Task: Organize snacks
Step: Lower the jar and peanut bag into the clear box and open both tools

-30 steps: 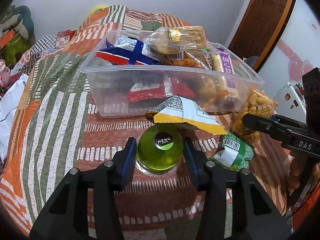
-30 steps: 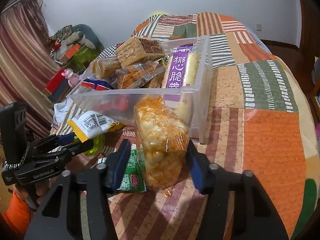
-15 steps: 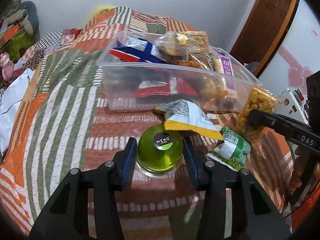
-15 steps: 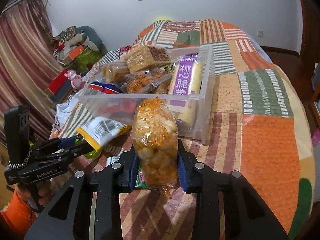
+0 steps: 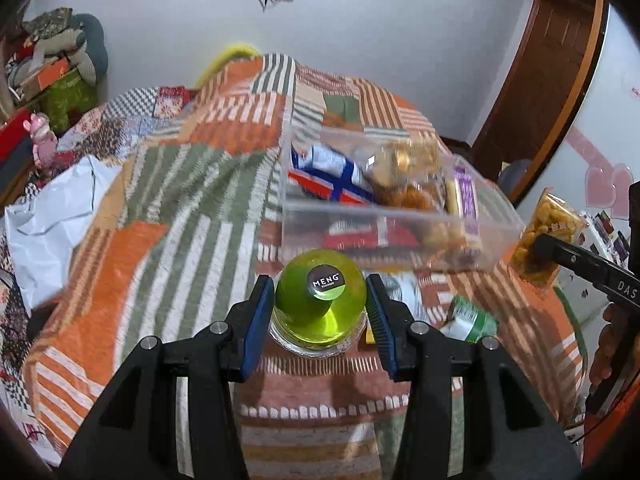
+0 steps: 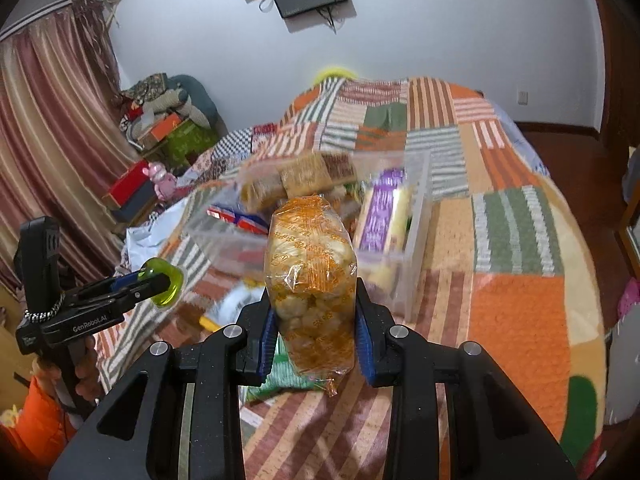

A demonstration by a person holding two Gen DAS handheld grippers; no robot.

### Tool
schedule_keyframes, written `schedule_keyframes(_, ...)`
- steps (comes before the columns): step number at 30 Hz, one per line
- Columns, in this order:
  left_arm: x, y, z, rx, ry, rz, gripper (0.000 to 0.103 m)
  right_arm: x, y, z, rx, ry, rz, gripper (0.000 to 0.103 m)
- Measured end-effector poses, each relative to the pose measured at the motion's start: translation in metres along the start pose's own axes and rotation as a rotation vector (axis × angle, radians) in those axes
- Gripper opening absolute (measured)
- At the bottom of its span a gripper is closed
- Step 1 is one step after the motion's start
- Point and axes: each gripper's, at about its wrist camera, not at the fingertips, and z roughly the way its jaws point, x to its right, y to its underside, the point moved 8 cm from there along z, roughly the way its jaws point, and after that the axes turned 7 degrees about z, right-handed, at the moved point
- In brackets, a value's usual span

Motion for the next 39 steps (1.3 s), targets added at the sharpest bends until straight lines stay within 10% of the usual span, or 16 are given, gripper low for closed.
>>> schedule_keyframes(39,-0.004,-0.074,0.062,0.049,-0.011,0.044,0.046,0.002,-0.045,0.06,0.017,0.013,0.009,0.03)
